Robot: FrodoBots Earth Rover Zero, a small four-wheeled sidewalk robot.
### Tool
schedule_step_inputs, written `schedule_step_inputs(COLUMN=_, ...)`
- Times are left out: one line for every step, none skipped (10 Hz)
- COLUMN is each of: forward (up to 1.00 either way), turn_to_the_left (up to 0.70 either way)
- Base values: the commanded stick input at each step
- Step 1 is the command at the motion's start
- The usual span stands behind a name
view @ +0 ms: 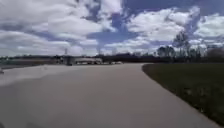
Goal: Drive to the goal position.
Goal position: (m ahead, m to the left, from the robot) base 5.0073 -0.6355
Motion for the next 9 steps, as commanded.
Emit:
schedule_step_inputs(forward=1.00, turn_to_the_left=-0.19)
schedule_step_inputs(forward=1.00, turn_to_the_left=-0.27)
schedule_step_inputs(forward=1.00, turn_to_the_left=-0.27)
schedule_step_inputs(forward=1.00, turn_to_the_left=-0.27)
schedule_step_inputs(forward=1.00, turn_to_the_left=-0.27)
schedule_step_inputs(forward=1.00, turn_to_the_left=-0.19)
schedule_step_inputs(forward=1.00, turn_to_the_left=-0.03)
schedule_step_inputs(forward=1.00, turn_to_the_left=-0.04)
schedule_step_inputs(forward=1.00, turn_to_the_left=-0.25)
